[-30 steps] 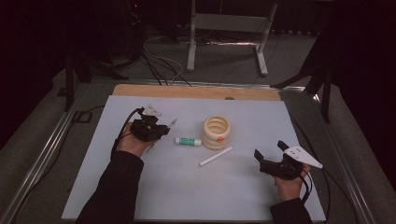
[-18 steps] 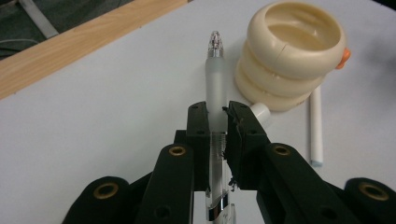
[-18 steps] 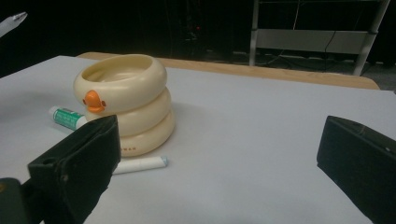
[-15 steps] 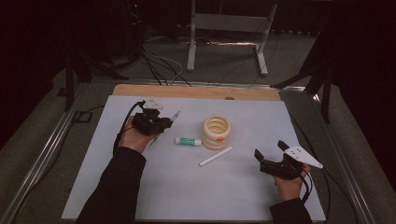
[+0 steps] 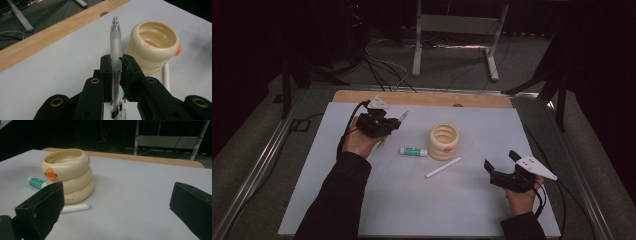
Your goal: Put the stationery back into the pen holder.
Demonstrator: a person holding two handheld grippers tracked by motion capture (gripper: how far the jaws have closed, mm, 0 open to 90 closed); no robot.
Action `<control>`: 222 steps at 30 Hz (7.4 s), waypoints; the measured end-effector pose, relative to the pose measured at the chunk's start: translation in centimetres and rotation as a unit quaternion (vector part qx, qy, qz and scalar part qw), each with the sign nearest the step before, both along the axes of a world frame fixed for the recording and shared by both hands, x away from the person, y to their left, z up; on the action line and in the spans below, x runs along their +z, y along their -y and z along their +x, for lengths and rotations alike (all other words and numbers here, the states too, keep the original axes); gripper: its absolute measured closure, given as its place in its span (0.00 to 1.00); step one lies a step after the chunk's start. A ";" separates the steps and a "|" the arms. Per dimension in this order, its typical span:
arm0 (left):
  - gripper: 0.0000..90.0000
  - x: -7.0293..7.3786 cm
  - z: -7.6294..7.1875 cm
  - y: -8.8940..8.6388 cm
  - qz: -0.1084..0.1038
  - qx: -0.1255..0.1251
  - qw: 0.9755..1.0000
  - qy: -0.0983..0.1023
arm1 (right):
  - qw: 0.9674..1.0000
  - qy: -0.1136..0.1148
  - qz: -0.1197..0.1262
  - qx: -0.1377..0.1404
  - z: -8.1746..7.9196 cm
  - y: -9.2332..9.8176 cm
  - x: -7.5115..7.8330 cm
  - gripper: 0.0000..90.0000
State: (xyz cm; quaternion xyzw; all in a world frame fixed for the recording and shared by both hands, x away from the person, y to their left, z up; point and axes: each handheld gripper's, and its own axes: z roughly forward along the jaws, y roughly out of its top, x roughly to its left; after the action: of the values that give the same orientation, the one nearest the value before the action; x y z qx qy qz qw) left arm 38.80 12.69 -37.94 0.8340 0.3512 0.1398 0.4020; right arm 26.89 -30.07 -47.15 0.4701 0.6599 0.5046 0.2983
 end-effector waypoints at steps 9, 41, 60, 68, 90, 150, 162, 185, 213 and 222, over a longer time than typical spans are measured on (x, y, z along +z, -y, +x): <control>0.90 0.9 0.8 0.4 -0.013 -0.001 1.000 0.012 | 1.000 -0.001 0.000 0.001 0.0 0.0 -0.1 0.00; 0.89 2.0 4.3 3.8 -0.053 -0.021 0.998 0.034 | 1.000 0.000 0.005 0.003 0.0 0.0 0.0 0.00; 0.89 3.0 5.6 7.9 -0.086 -0.054 0.994 0.035 | 1.000 0.000 0.006 0.004 0.1 -0.1 -0.1 0.00; 0.89 2.7 5.9 9.5 -0.093 -0.058 0.993 0.034 | 1.000 0.000 0.008 0.002 0.2 0.0 -0.1 0.00; 0.88 1.0 5.5 13.8 -0.107 -0.079 0.991 0.021 | 1.000 0.003 0.011 0.001 0.1 0.2 0.0 0.00; 0.00 0.3 3.8 7.5 -0.030 -0.038 0.998 0.030 | 1.000 0.001 0.012 -0.003 -0.1 0.3 -0.1 0.00; 0.00 -0.6 3.8 6.3 -0.006 -0.040 0.999 0.023 | 1.000 0.001 0.012 -0.003 0.0 0.4 -0.1 0.00; 0.00 -4.9 4.2 6.4 0.045 -0.060 0.997 -0.017 | 1.000 0.000 0.012 -0.005 0.0 0.5 -0.1 0.00; 0.05 -7.9 4.3 7.5 0.090 -0.084 0.991 -0.051 | 1.000 0.000 0.012 -0.005 0.0 0.5 -0.1 0.00; 0.07 -8.6 4.2 7.8 0.107 -0.096 0.988 -0.064 | 1.000 0.000 0.011 -0.004 0.0 0.5 -0.1 0.00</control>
State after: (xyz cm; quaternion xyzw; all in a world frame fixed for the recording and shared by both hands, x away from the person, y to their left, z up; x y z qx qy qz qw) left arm 43.04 4.91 -46.55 0.9092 0.2775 0.0840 0.2989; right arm 26.88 -30.58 -47.28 0.4759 0.6523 0.5106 0.2956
